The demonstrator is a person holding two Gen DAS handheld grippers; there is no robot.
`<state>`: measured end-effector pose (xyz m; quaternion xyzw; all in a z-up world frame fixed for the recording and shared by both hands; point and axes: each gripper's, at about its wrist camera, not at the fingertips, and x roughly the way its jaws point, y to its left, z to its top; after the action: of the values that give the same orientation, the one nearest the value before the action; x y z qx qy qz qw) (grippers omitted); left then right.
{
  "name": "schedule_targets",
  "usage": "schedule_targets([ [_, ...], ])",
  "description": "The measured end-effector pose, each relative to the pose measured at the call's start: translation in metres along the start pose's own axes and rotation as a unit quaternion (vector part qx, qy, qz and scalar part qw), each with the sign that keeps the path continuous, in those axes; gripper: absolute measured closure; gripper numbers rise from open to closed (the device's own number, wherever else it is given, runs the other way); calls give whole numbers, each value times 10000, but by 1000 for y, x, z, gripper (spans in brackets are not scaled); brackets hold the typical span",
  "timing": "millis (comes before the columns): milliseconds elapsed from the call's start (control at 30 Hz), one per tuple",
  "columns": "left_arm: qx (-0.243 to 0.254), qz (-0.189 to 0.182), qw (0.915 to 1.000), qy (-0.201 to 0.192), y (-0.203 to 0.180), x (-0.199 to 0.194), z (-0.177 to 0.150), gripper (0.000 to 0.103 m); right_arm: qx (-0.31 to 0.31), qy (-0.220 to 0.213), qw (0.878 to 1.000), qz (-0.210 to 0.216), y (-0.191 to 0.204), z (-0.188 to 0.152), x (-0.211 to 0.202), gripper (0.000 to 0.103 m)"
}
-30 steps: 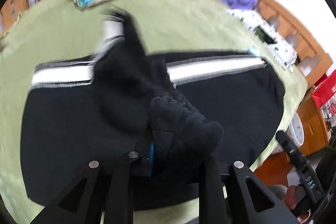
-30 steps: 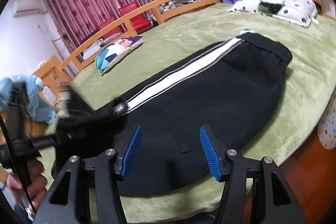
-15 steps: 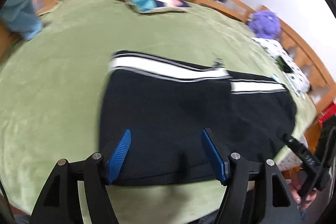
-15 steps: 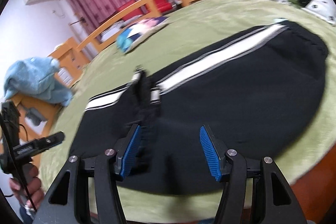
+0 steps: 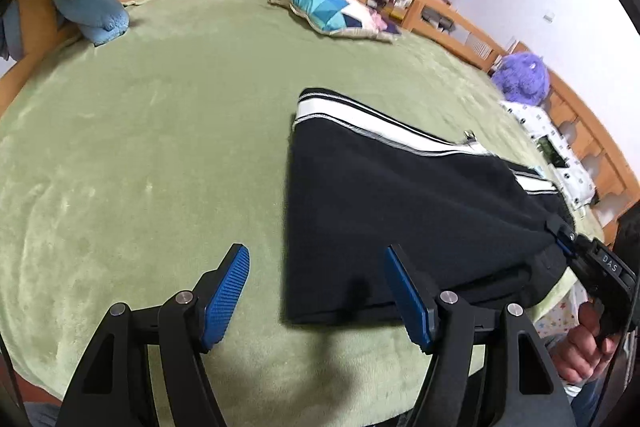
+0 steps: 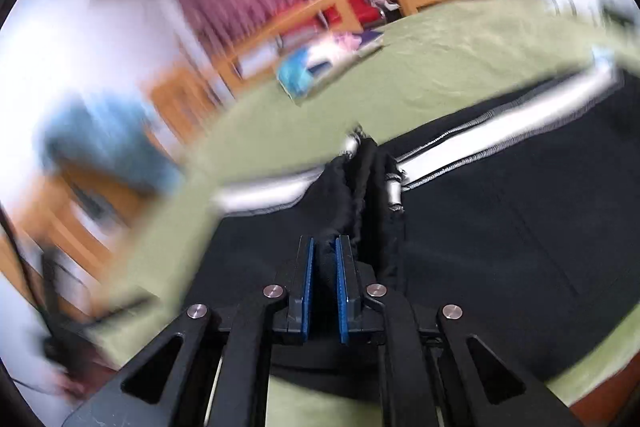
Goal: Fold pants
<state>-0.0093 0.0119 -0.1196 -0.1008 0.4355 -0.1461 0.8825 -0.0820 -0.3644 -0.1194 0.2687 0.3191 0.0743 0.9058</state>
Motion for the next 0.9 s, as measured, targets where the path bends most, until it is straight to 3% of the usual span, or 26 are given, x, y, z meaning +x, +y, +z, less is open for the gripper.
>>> schedule_targets([
  [167,-172,-157,9995,199,9,8,-1,34,-613,1025,9892,-855,11,-35,34,92],
  [200,-187,-160,9995,206,11,7,-1,34,-793,1067,9859,-1021,17,-40,39,92],
  [267,-216,-177,9995,140,14,4,0,34,-1022,905,9841,-1137,26,-39,37,79],
  [333,-271,-195,9994,72,17,1,-1,34,-1044,707,9854,-1142,29,-29,33,43],
  [400,-349,-186,9992,92,22,3,-1,34,-943,431,9881,-1139,28,-17,31,35],
  [533,-457,-86,9987,216,28,12,-4,34,-792,664,9858,-1323,18,11,72,35],
  [667,-537,-90,9983,208,29,16,0,34,-436,1538,9769,-1419,-6,18,139,36],
  [733,-545,-64,9983,196,27,19,3,34,-801,1281,9775,-1472,4,20,139,86],
  [767,-545,-58,9983,191,26,21,4,34,-938,1284,9774,-1392,10,22,137,88],
  [833,-529,-30,9984,217,21,24,4,34,-1087,677,9856,-1102,17,34,109,90],
  [867,-513,-27,9984,237,19,27,3,34,-690,333,9950,-634,10,47,87,90],
  [900,-492,-35,9985,248,18,29,3,34,-392,231,9980,-436,1,55,76,89],
])
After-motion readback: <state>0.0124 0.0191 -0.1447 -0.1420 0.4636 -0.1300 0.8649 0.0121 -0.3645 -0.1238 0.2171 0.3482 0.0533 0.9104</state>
